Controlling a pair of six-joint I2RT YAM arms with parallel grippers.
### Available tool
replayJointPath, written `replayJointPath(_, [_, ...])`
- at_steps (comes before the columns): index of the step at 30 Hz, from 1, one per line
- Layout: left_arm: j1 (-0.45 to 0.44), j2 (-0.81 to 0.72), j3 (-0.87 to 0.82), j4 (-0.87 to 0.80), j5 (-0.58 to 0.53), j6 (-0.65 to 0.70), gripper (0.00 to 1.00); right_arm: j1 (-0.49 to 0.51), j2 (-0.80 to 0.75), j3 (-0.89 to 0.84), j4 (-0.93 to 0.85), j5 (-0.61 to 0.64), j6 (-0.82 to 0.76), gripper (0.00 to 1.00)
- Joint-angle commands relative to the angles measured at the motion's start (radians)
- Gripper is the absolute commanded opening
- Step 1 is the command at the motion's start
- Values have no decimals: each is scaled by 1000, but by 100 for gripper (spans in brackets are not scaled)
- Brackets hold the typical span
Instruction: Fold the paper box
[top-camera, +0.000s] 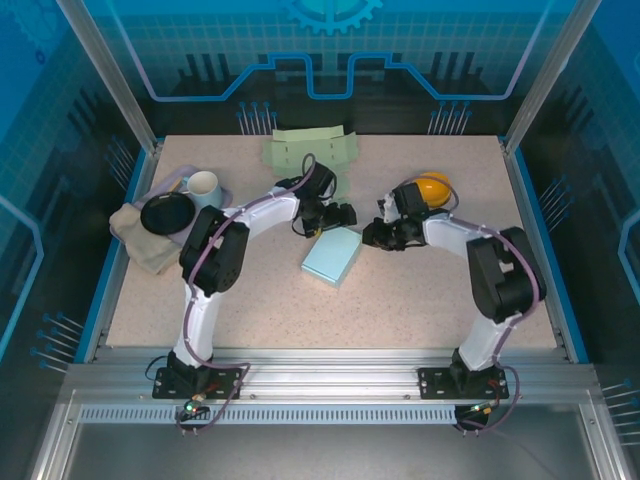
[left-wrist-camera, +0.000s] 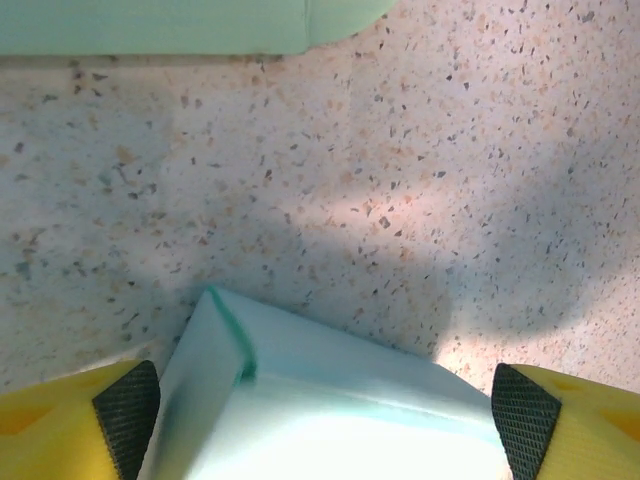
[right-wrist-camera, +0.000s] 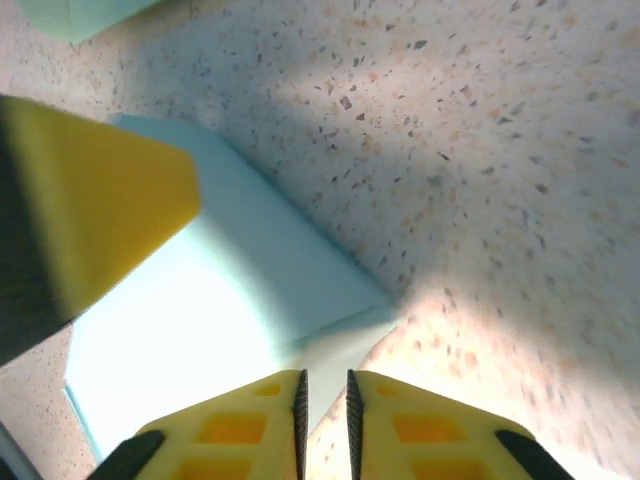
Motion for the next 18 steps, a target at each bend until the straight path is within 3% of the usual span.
replayJointPath(1, [53, -132, -52, -90, -105, 40, 91, 17, -97, 27, -227, 173, -177, 34])
replayJointPath(4, [93, -274, -185, -100, -173, 26, 92, 54, -132, 66, -295, 274, -309, 50])
replayJointPath(6, [98, -380, -268, -109, -204, 7, 92, 82, -114, 114, -308, 310, -393, 54])
replayJointPath(8, [95, -474, -391, -69, -171, -54, 92, 106, -66, 176, -306, 303, -486, 56])
replayJointPath(11, [51, -598, -636, 117, -60, -222, 90, 130, 40, 306, -354, 297, -602, 58])
replayJointPath(14, [-36, -607, -753, 274, -38, -366, 89, 133, 155, 420, -398, 270, -680, 59])
replayJointPath(18, [-109, -533, -735, 391, -62, -451, 89, 136, 269, 526, -441, 218, -704, 60])
